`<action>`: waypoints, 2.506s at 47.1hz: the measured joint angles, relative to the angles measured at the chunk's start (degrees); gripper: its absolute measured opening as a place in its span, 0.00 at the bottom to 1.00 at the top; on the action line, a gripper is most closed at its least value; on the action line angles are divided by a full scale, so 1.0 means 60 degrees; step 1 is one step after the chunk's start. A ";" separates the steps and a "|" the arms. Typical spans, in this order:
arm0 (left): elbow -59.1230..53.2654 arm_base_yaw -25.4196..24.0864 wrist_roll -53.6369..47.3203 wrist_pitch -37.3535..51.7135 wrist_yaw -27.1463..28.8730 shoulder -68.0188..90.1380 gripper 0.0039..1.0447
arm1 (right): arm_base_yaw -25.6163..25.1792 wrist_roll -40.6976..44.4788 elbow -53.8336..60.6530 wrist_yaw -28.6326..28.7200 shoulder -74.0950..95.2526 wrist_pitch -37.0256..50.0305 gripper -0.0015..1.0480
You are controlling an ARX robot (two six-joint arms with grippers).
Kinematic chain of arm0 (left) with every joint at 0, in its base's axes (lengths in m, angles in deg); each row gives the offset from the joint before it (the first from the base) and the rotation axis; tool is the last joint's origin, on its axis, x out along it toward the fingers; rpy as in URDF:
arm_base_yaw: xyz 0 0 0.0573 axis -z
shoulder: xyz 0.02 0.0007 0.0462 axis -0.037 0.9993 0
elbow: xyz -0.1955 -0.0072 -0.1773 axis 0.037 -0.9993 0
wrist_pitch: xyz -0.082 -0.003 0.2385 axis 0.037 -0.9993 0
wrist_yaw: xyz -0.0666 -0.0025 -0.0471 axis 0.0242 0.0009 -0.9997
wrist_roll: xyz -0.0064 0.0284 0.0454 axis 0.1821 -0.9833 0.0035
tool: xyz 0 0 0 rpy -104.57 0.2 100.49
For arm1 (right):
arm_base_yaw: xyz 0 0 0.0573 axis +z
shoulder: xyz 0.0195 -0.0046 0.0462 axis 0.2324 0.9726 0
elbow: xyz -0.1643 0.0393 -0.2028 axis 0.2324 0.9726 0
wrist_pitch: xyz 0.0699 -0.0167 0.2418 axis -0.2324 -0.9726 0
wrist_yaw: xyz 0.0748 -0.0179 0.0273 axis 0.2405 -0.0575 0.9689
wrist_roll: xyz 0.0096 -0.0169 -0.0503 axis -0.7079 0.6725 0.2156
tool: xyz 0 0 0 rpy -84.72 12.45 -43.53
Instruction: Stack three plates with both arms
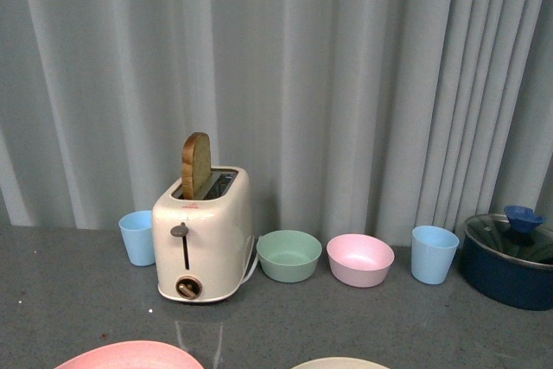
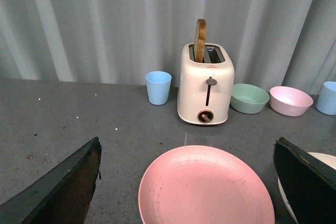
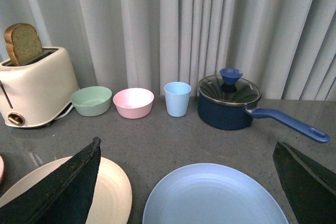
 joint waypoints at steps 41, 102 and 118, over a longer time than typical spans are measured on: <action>0.8655 -0.1035 -0.2830 -0.3483 -0.2222 1.4294 0.94 | 0.0007 0.0000 0.0000 0.0000 -0.0007 0.0000 0.93; 1.0400 -0.1519 -0.4262 -0.2368 -0.1727 1.9511 0.94 | 0.0007 0.0000 0.0000 0.0000 -0.0007 0.0000 0.93; 1.0400 -0.1683 -0.4339 -0.2182 -0.1745 1.9857 0.94 | 0.0007 0.0000 0.0000 0.0000 -0.0007 0.0000 0.93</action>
